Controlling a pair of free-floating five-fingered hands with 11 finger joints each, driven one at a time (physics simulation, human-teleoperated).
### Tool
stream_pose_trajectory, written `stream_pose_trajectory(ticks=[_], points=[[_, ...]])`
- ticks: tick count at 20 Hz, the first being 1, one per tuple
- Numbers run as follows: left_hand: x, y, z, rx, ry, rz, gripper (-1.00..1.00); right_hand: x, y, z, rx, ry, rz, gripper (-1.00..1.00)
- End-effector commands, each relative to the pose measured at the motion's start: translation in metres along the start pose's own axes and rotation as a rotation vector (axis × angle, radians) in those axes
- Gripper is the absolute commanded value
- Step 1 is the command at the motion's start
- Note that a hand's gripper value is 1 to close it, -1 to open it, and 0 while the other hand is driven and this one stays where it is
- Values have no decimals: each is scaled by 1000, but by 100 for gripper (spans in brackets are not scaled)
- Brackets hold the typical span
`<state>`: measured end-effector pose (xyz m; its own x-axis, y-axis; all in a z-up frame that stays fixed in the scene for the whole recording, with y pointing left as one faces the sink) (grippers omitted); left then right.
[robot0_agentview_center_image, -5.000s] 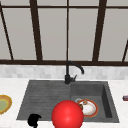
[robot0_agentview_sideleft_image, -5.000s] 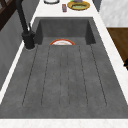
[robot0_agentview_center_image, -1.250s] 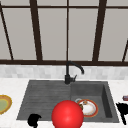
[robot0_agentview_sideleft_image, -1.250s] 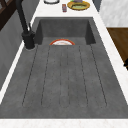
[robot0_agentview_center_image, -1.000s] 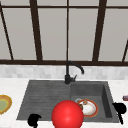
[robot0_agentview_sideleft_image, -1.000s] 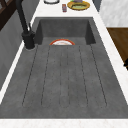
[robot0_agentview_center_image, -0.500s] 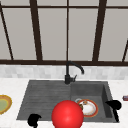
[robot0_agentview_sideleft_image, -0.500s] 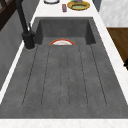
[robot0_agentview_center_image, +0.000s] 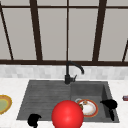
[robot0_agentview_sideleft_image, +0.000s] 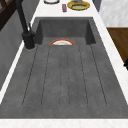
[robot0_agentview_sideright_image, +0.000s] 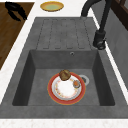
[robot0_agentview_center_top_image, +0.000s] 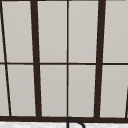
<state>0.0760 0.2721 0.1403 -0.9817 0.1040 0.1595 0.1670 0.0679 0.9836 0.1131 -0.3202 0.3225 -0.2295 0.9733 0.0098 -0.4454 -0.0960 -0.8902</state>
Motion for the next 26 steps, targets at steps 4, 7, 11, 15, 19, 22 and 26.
stream_pose_trajectory(ticks=[4,7,11,15,19,22,26], points=[[0,0,0,0,0,0,0,35,-6,-15,14,-36,7,-100],[0,0,0,0,0,0,0,51,-6,-22,11,-37,13,-100],[0,0,0,0,0,0,0,69,-13,-41,11,-36,11,-100],[0,0,0,0,0,0,0,72,-19,-77,32,-53,1,-100],[0,0,0,0,0,0,0,71,-21,-85,17,-70,-17,-100],[0,0,0,0,0,0,0,80,-17,-115,21,-69,-18,-100],[0,0,0,0,0,0,0,93,-9,-160,45,-63,-13,-100]])
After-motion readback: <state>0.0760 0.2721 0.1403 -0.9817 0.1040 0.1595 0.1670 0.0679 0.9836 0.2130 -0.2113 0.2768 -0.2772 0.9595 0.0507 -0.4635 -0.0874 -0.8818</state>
